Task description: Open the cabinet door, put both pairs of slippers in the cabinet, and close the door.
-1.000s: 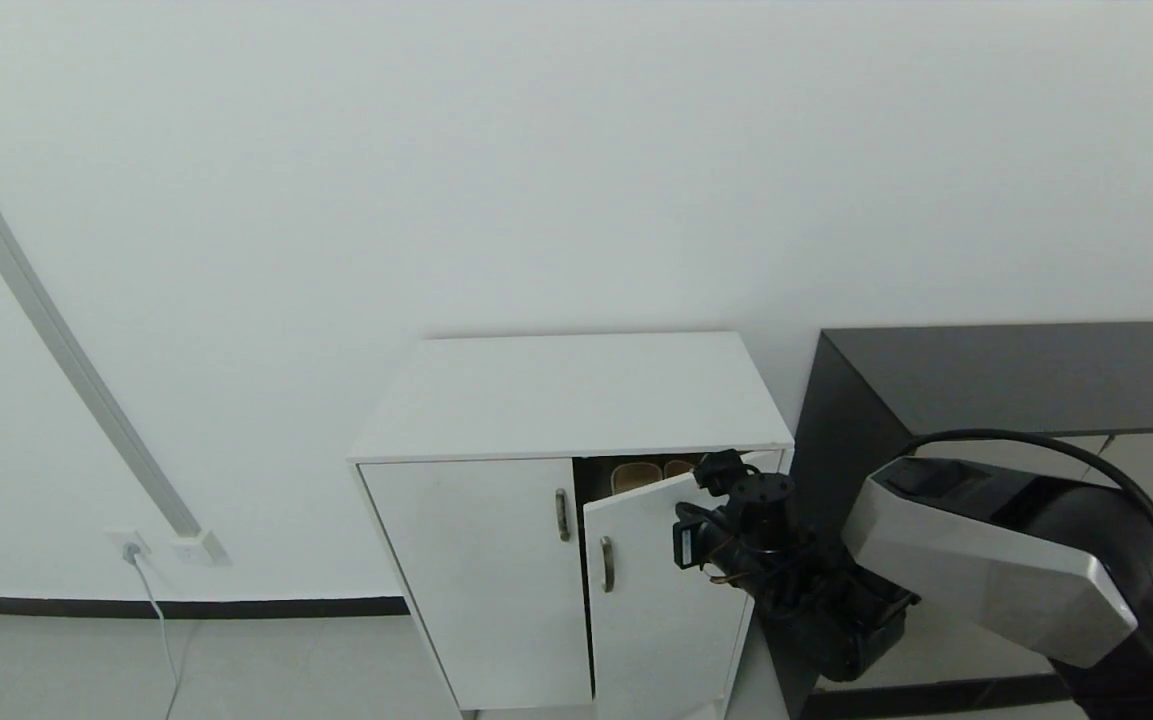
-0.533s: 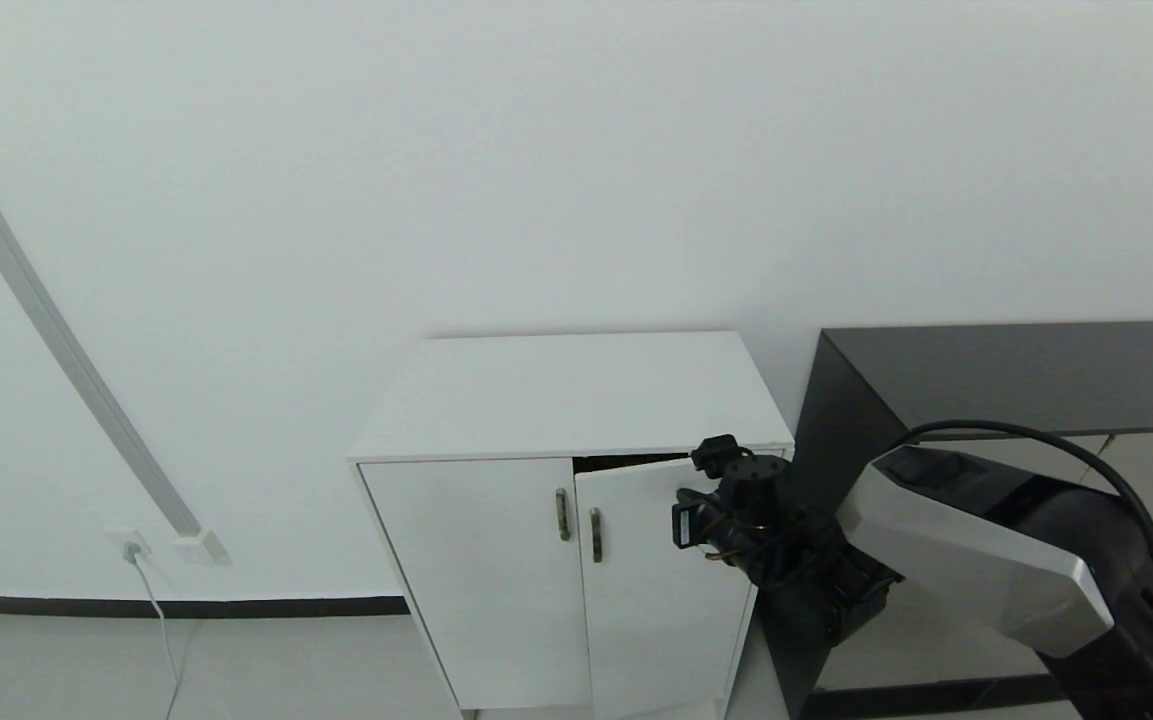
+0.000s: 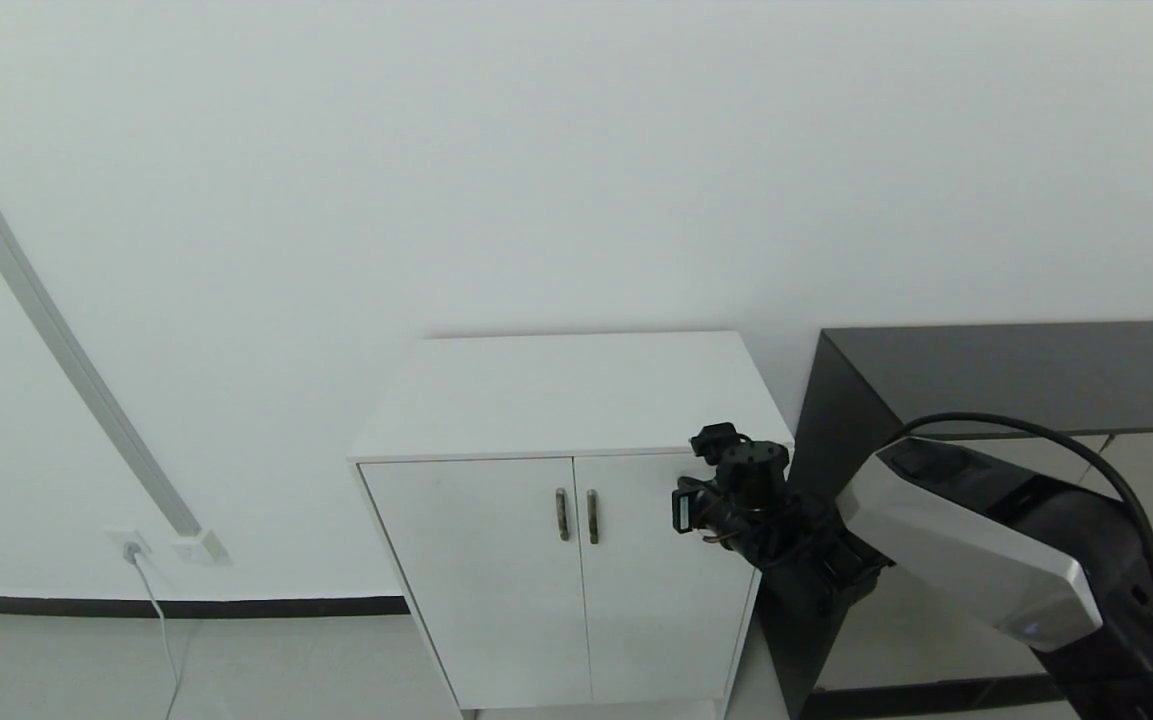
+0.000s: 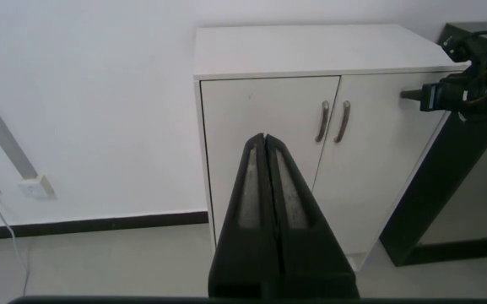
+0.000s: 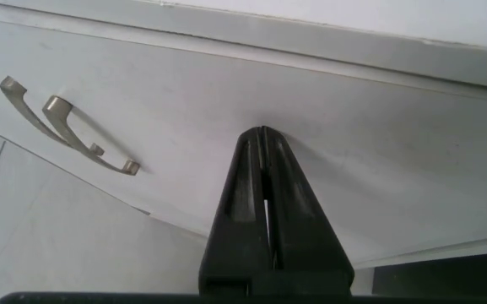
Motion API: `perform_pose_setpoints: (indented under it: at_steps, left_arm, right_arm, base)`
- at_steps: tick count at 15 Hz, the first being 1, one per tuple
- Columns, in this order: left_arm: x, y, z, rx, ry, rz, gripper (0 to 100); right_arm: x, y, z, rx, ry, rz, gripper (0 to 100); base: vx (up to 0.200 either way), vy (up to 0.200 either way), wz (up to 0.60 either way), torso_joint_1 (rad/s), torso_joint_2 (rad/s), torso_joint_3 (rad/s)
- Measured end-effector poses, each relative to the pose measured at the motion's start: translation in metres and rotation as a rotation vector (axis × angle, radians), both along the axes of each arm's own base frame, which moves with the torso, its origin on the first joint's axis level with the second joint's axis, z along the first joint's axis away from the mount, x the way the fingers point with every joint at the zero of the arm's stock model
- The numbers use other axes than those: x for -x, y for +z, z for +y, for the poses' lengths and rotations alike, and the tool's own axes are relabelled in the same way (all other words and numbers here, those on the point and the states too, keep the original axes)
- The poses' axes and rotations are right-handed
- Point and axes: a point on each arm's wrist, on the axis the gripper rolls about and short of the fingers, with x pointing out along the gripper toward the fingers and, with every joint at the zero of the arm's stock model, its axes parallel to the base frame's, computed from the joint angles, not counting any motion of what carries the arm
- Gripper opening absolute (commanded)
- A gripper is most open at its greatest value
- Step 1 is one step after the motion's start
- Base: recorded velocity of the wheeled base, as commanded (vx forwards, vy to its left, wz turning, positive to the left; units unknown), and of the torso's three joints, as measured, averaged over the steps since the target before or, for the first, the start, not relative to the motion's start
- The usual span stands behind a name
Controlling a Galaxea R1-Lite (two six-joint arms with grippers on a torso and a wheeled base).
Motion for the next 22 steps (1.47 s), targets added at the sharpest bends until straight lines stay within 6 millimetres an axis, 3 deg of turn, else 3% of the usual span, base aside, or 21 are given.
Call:
perform_pose_setpoints:
  at_steps: [14, 18, 22]
  left_arm:
    - [0.0, 0.0, 0.0, 0.001, 0.0, 0.0, 0]
    - [0.0, 0.0, 0.0, 0.001, -0.001, 0.0, 0]
    - [0.0, 0.0, 0.0, 0.001, -0.001, 0.0, 0]
  right_arm:
    - [0.003, -0.005, -0.007, 0.0, -0.015, 0.001, 0]
    - [0.024, 0.002, -0.02, -0.003, -0.015, -0.004, 0]
    - [0.049, 0.018, -0.052, -0.011, -0.053, -0.021, 0]
  base:
    - [0.0, 0.0, 0.0, 0.0, 0.0, 0.0]
    - [0.0, 0.0, 0.0, 0.0, 0.0, 0.0]
    - [0.0, 0.0, 0.0, 0.0, 0.0, 0.0]
